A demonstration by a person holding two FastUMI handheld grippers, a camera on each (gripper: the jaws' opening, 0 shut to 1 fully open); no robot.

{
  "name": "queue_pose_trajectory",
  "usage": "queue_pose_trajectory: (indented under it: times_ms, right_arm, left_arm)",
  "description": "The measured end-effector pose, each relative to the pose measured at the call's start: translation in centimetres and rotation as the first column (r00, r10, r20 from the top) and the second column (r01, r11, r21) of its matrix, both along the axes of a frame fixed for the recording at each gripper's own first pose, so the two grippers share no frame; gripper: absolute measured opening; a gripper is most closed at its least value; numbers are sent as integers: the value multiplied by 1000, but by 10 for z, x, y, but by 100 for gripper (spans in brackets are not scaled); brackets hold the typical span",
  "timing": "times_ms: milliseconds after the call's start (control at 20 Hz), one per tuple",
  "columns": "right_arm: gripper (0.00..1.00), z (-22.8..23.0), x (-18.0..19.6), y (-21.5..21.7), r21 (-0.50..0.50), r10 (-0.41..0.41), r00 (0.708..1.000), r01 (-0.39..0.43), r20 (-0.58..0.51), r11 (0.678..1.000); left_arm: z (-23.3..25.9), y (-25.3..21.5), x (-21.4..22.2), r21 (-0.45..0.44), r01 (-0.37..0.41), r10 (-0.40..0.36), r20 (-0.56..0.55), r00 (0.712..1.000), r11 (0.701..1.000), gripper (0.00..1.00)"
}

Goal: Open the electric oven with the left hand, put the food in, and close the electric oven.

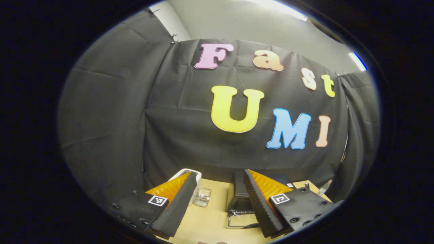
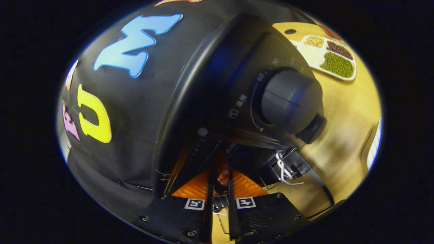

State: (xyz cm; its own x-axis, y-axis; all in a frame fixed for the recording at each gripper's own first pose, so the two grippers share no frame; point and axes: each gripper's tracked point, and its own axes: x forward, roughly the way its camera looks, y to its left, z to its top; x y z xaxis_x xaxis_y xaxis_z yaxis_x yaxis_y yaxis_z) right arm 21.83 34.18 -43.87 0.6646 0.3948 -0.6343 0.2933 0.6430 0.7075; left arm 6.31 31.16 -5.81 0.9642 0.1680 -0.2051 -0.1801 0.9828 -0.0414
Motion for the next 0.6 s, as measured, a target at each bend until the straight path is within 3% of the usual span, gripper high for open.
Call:
queue_pose_trajectory:
  times_ms: [50,150,250,350,400,450,600]
  right_arm:
    - [27,-1,-1,-2,-38,20,1000,-20,-7,999]
    - [33,-3,-7,-9,-132,70,997,-71,-15,989]
    - [41,0,-11,-24,-268,114,993,-114,-16,957]
    - [46,11,-7,-31,-339,156,988,-142,13,930]
    - [55,17,-11,-39,-369,179,984,-158,24,916]
    - [60,24,-17,-44,-406,203,979,-174,29,897]
    - [60,59,-33,-68,-561,273,958,-182,83,807]
  left_arm:
    - [1,-5,4,-4,13,-13,0,1000,1000,94]
    - [-3,-14,11,-1,39,-39,2,999,999,98]
    - [-6,-23,16,4,58,-58,1,998,998,98]
    - [-11,-33,20,-11,75,-75,-3,997,997,94]
    - [-12,-38,20,-20,84,-84,-2,996,996,98]
    - [-12,-44,22,-25,92,-92,0,996,995,94]
    - [-15,-61,27,-25,119,-119,8,993,993,94]
